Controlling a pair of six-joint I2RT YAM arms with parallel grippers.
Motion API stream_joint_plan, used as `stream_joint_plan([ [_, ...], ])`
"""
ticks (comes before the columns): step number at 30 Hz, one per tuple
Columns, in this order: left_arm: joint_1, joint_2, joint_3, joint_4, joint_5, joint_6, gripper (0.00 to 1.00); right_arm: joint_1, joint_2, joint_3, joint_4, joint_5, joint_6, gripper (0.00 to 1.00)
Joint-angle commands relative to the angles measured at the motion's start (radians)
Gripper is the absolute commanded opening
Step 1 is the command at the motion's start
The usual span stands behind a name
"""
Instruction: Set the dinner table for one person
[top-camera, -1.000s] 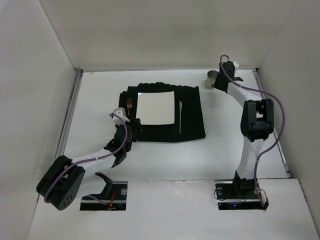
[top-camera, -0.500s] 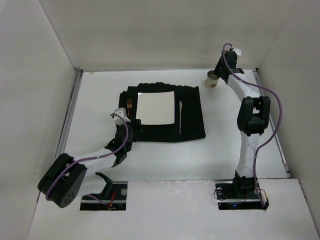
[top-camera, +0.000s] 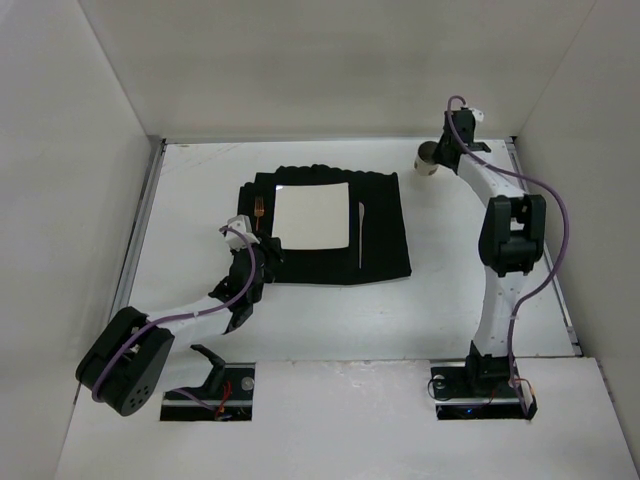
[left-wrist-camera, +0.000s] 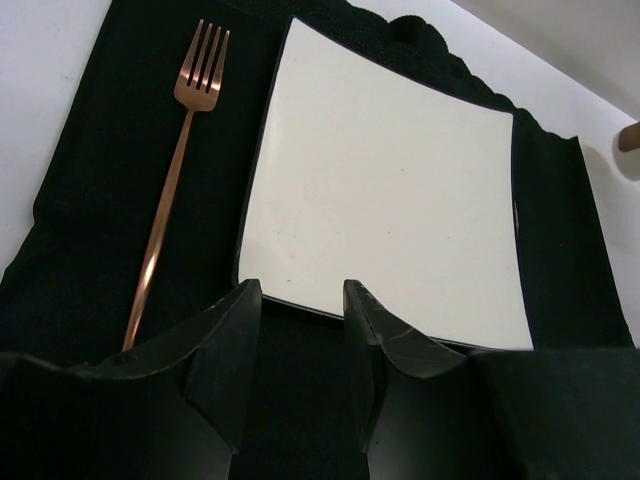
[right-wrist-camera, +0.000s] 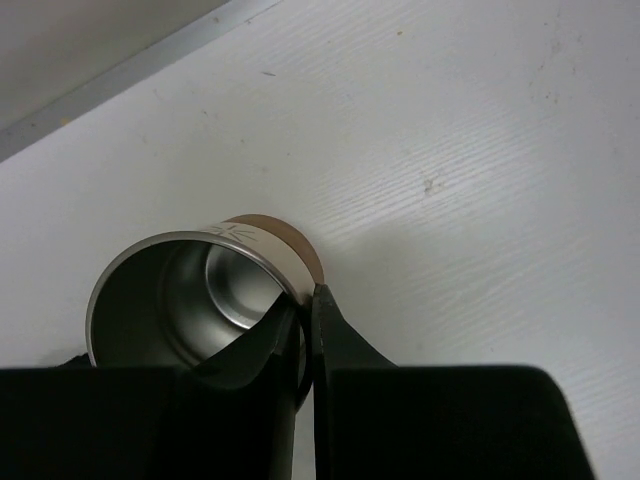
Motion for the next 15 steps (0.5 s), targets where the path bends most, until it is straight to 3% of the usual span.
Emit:
stream_joint_plan([
  [1,0.003,-0.008,0.013,0.058,-0.001,-0.011,0.36,0.044,-0.166,-0.016,0.112,-0.032,-0.025,0.07],
  [7,0.003,0.012,0.024,0.056,0.030,-0.025,0.36,0.167,-0.235,-0.127,0.118,-0.042,-0.076,0.08],
  [15,0.006,0.044,0.042,0.043,0.058,-0.034,0.36,0.230,-0.210,-0.195,0.155,-0.096,-0.073,0.09],
])
